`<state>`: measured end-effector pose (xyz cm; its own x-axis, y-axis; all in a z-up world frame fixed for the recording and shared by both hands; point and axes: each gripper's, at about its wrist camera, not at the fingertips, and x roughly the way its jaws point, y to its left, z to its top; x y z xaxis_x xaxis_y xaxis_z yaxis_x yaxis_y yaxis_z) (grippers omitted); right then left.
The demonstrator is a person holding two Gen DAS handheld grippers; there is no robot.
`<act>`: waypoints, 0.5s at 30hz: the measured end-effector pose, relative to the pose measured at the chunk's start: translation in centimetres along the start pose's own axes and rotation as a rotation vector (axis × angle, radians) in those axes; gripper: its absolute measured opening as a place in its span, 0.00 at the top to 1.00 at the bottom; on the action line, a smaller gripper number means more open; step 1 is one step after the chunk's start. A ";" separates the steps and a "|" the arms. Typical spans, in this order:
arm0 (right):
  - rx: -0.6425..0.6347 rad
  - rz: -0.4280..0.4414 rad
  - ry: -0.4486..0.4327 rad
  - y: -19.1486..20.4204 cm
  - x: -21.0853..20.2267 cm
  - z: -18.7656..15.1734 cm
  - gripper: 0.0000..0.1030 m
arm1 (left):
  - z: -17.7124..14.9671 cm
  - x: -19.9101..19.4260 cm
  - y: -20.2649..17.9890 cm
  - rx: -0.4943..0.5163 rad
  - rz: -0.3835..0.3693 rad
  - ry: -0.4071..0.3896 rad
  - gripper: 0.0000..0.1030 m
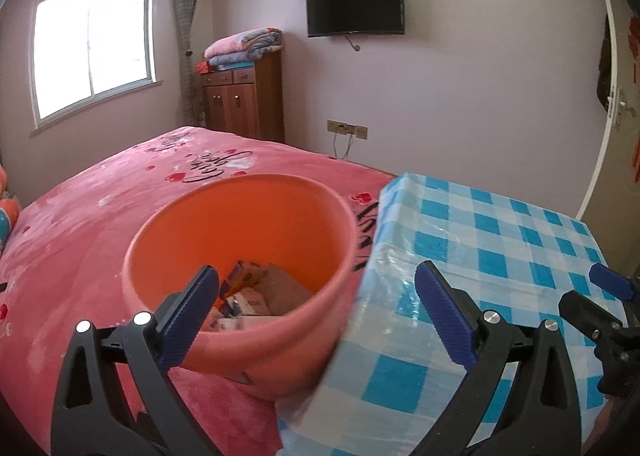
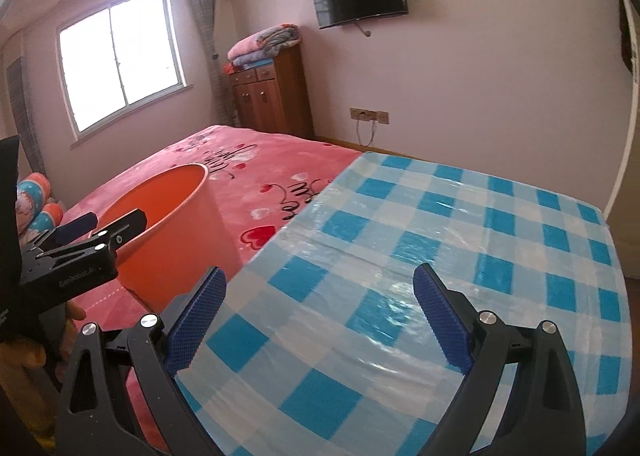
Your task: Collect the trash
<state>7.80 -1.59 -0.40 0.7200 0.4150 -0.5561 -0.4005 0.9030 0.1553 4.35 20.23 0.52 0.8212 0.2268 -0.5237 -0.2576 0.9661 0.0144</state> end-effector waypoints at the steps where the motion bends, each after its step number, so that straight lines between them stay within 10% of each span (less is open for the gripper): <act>1: 0.005 -0.007 -0.004 -0.4 -0.3 -0.2 0.09 | -0.1 0.0 -0.5 0.007 -0.004 0.002 0.04; 15: 0.038 -0.109 -0.045 -4.6 -3.5 -2.6 0.09 | -1.2 -0.6 -7.0 0.104 -0.061 0.015 0.04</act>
<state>5.69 -7.46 -1.28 0.7832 0.3176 -0.5345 -0.2972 0.9463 0.1268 5.04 13.15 -0.28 0.8256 0.1664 -0.5391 -0.1528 0.9857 0.0703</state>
